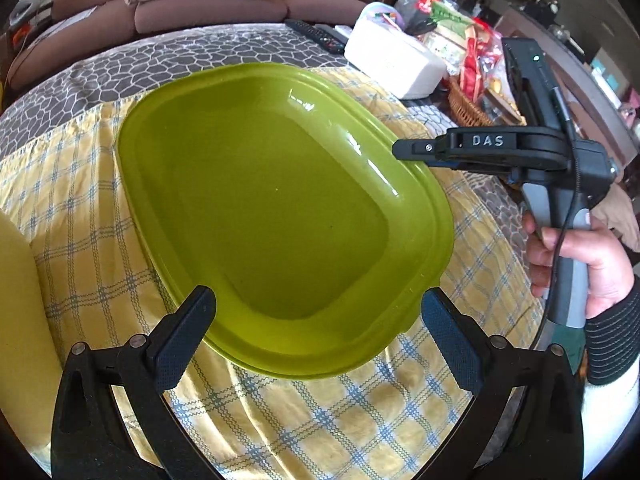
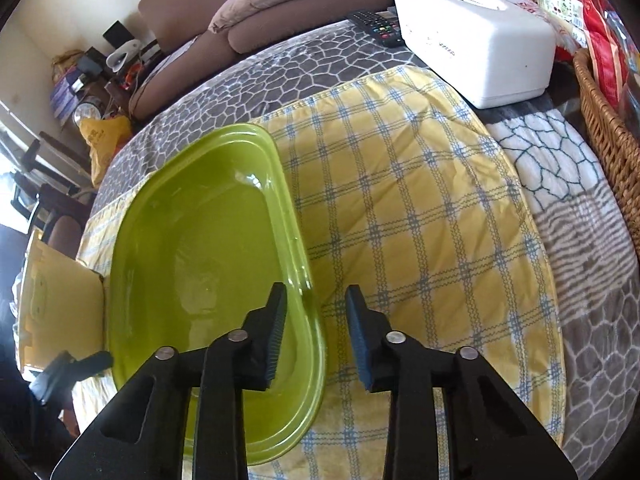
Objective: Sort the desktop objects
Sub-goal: 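Close the right gripper on the rim of the lime-green tray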
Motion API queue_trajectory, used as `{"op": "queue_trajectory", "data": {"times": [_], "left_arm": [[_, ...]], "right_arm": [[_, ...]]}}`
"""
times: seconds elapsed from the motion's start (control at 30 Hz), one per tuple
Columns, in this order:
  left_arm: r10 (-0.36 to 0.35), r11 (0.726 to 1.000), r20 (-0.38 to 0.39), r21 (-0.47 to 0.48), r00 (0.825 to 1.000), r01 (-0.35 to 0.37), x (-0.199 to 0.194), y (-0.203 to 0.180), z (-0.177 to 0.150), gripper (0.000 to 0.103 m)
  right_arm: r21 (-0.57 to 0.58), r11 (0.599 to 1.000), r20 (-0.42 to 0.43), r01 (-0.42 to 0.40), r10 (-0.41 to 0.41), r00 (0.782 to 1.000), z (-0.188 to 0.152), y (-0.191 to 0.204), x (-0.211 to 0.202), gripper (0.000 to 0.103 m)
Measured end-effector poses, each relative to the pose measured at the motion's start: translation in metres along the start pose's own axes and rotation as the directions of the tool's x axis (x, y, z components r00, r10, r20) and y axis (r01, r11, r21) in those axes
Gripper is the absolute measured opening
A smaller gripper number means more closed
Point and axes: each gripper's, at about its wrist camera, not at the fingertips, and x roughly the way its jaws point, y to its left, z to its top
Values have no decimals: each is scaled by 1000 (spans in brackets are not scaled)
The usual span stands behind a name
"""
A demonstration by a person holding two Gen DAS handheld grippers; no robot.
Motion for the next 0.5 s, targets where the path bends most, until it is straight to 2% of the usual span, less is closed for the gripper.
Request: {"op": "queue_trajectory", "data": {"times": [0.17,0.3,0.5], "left_arm": [[-45,999,-24,-24,999,45,10,3,-6,103],[-133,988,-32,-89,991,129,14,12,-8,103],[-191,980,66,-48,979,194,-16,5,0,103]], "right_arm": [[-15,999,27,-39,39,999,3,12,-12,22],[-9,991,61,-134,134,989,7,21,-28,22],[-30,955,90,-294,296,951,11,48,-46,22]]}}
